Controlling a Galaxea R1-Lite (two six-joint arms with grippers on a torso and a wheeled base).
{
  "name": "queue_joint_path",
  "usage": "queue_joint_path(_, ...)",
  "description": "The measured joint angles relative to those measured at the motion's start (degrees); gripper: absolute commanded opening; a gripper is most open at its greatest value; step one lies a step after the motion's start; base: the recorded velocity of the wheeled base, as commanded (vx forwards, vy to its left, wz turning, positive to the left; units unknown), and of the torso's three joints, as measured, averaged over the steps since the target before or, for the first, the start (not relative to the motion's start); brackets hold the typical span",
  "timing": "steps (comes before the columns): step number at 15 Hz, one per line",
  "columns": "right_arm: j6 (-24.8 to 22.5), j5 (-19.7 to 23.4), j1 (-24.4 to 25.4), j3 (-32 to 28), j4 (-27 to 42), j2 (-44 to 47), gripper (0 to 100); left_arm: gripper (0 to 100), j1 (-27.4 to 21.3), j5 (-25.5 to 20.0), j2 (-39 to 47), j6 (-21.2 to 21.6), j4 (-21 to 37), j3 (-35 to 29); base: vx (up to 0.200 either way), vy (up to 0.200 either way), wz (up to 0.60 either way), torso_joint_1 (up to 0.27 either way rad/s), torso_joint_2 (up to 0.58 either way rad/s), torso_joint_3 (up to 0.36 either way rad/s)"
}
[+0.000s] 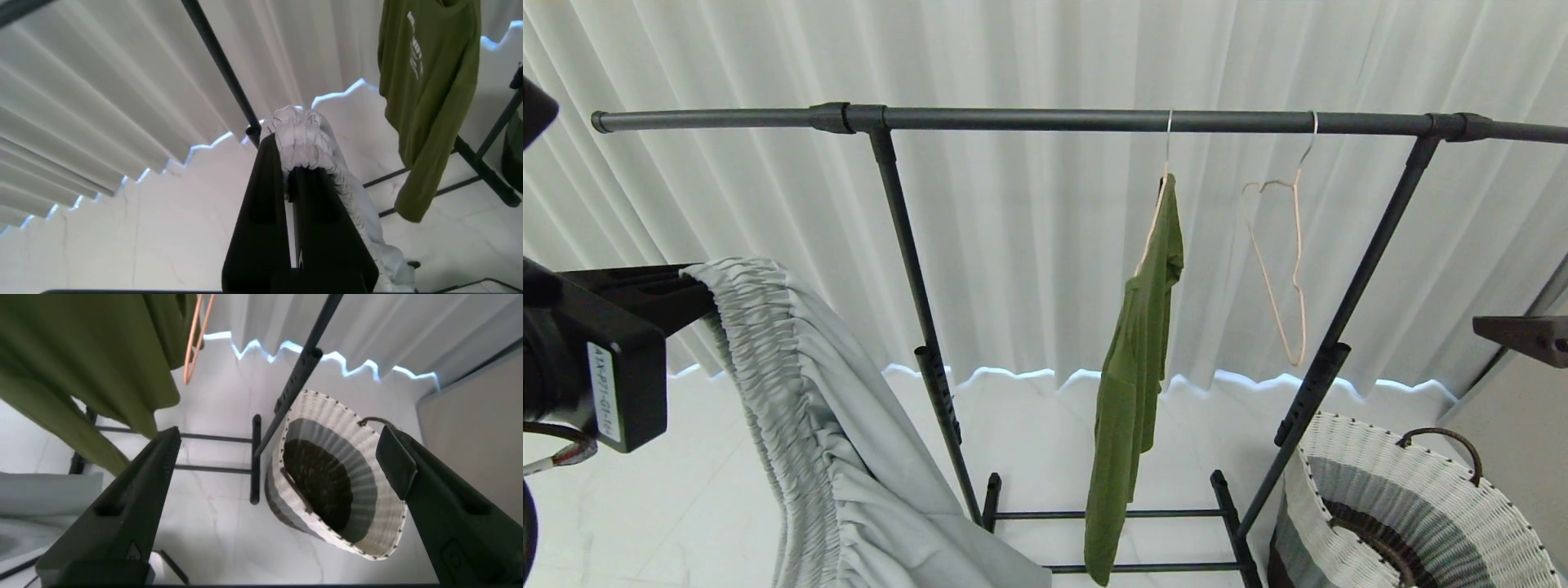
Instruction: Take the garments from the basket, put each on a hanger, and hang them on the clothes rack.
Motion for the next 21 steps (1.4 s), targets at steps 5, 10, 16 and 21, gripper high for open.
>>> queue_joint_path(5,-1.12,-0.09,-0.52,2.62,-1.83,0.33,100,0,0.02,0.07,-0.52,0.85,-0.22,-0.01,0.000,0.000,0.00,0.073,-0.17,-0.088)
queue_joint_path(10,-2.57,0.00,-0.57,4.77,-4.60,0.51,100,0,0.11,0.16,-0.50,0.83,-0.27,0.07,0.200,0.000,0.00,0.006,-0.01,0.000)
queue_joint_path(16,-2.44,0.39,-0.57,6.29,-5.90,2.01,100,0,-0.04,0.09,-0.34,0.74,-0.22,0.30,0.133,0.000,0.00,0.005,0.00,0.000)
queue_joint_path(21,-1.61,1.21,-0.39,10.59,-19.97,7.52,100,0,-0.39,0.07,-0.50,0.77,-0.24,0.71,0.000,0.000,0.00,0.000,0.00,0.000)
